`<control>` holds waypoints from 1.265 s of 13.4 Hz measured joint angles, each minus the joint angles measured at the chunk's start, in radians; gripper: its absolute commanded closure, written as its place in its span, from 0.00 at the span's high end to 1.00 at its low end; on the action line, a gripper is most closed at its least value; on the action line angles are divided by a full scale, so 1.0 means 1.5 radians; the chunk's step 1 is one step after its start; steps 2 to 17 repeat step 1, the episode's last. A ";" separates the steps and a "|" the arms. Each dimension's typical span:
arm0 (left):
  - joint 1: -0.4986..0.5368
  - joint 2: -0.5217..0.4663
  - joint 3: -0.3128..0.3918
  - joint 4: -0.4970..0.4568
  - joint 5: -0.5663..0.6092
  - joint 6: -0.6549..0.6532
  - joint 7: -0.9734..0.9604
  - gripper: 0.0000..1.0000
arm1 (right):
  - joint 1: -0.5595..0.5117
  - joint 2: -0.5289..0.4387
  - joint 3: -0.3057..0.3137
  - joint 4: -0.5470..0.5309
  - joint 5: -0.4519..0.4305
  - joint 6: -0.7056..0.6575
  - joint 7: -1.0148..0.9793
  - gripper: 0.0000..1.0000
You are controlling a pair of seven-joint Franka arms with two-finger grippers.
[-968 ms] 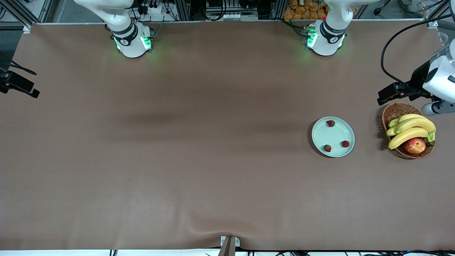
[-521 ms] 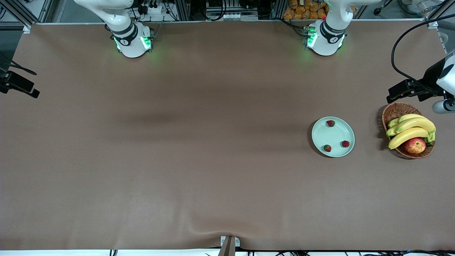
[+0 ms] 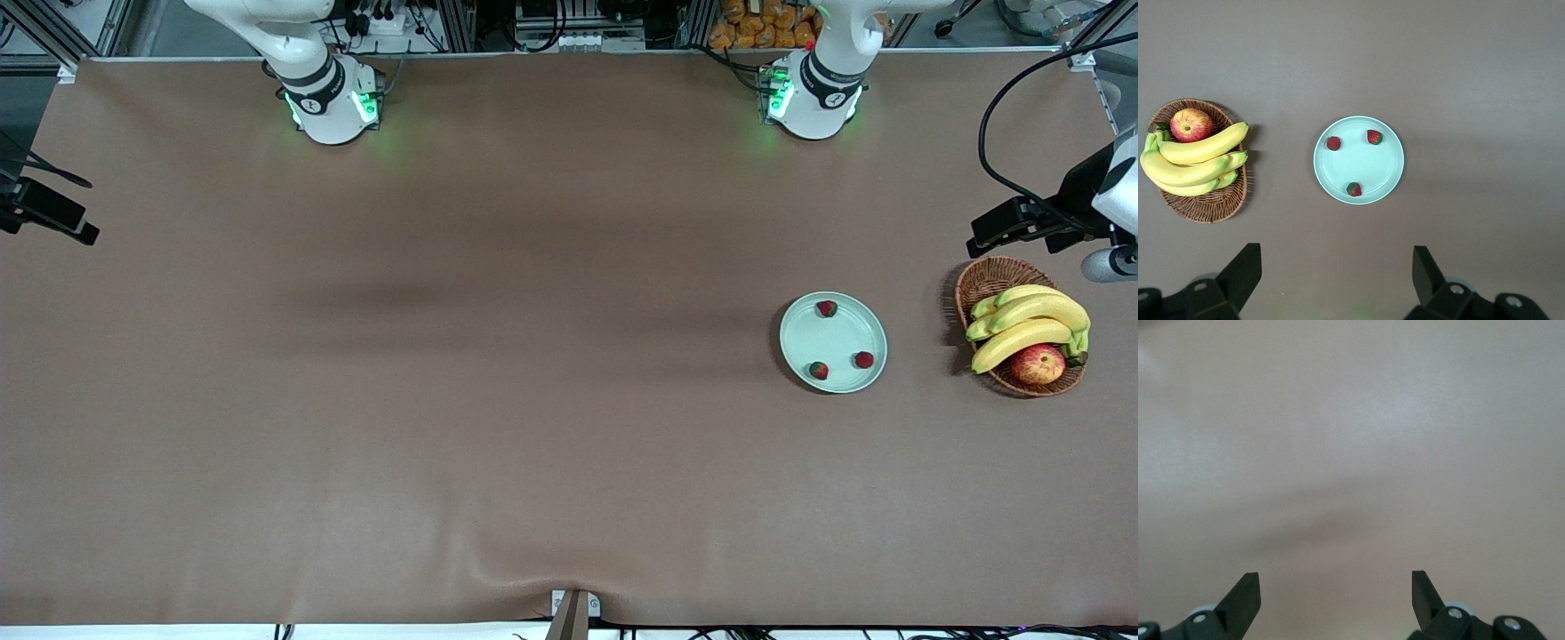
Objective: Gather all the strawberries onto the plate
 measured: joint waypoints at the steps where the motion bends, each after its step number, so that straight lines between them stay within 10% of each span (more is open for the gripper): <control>1: -0.001 0.000 0.000 0.000 0.000 0.000 0.000 1.00 | 0.000 0.000 0.000 0.000 0.000 0.000 0.000 1.00; 17: -0.001 0.000 0.000 0.000 0.000 0.000 0.000 1.00 | 0.000 0.000 0.000 0.000 0.000 0.000 0.000 1.00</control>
